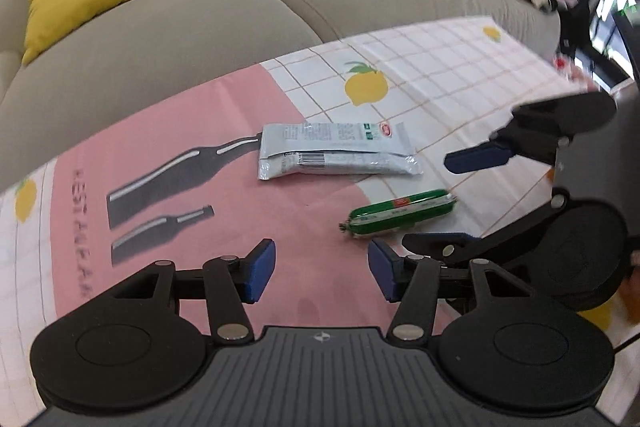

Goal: Organize snacks
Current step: 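Move both tools toward the green sausage snack and white-silver bar, then grasp the green sausage snack with left tool while right tool grasps white-silver bar, then lift the sausage snack and white-silver bar and carry both over the orange box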

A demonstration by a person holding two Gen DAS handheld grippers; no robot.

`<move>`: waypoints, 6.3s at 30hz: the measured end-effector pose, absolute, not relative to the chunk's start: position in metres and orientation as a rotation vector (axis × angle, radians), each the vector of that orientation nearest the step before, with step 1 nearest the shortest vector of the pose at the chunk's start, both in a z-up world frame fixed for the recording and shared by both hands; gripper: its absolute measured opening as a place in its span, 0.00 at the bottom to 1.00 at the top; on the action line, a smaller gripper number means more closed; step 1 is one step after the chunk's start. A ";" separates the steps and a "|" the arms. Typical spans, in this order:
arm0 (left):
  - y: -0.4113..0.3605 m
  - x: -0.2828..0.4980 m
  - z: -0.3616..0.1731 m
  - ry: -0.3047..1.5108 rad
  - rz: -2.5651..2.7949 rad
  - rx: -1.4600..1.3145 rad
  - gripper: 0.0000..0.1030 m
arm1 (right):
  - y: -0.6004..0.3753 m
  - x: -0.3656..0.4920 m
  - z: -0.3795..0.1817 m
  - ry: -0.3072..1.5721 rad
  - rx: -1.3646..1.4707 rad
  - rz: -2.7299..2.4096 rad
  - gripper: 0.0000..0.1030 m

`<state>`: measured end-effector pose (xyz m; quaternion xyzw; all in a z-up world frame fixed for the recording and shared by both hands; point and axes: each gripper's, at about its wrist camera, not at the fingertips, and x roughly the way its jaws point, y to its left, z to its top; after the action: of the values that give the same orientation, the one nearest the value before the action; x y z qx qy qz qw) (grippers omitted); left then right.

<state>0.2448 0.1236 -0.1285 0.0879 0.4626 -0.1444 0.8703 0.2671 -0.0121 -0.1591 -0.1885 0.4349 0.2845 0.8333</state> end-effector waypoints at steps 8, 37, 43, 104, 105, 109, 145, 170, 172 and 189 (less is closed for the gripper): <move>0.135 0.252 -0.134 1.009 -0.303 0.075 0.61 | -0.014 0.273 -0.166 1.022 -0.282 0.619 0.43; 0.096 0.272 -0.164 1.123 -0.176 -0.199 0.31 | -0.048 0.279 -0.158 1.034 -0.360 0.552 0.43; 0.121 0.262 -0.160 1.095 -0.261 -0.117 0.27 | -0.031 0.293 -0.164 1.010 -0.476 0.643 0.68; 0.096 0.106 -0.152 1.180 -0.083 -0.227 0.24 | -0.080 0.085 -0.159 1.109 -0.191 0.395 0.52; 0.095 0.105 -0.152 1.178 -0.080 -0.222 0.24 | -0.080 0.084 -0.161 1.104 -0.190 0.391 0.52; 0.099 0.104 -0.155 1.171 -0.070 -0.247 0.29 | -0.084 0.082 -0.166 1.087 -0.162 0.387 0.58; 0.094 0.078 -0.141 0.938 -0.068 -0.262 0.24 | -0.088 0.088 -0.166 0.884 -0.070 0.418 0.45; -0.034 0.091 -0.003 0.785 -0.388 -0.292 0.24 | -0.253 0.063 -0.020 0.660 0.178 0.282 0.45; -0.058 0.099 0.001 0.784 -0.435 -0.247 0.24 | -0.270 0.067 -0.016 0.657 0.156 0.253 0.45; -0.198 0.166 -0.059 1.018 -0.664 -0.032 0.24 | -0.372 0.130 -0.054 0.856 -0.070 0.092 0.45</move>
<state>0.1661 -0.1979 -0.0592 -0.0152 0.4784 -0.3117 0.8208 0.1299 -0.3722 -0.0541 -0.0341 0.4146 0.0445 0.9083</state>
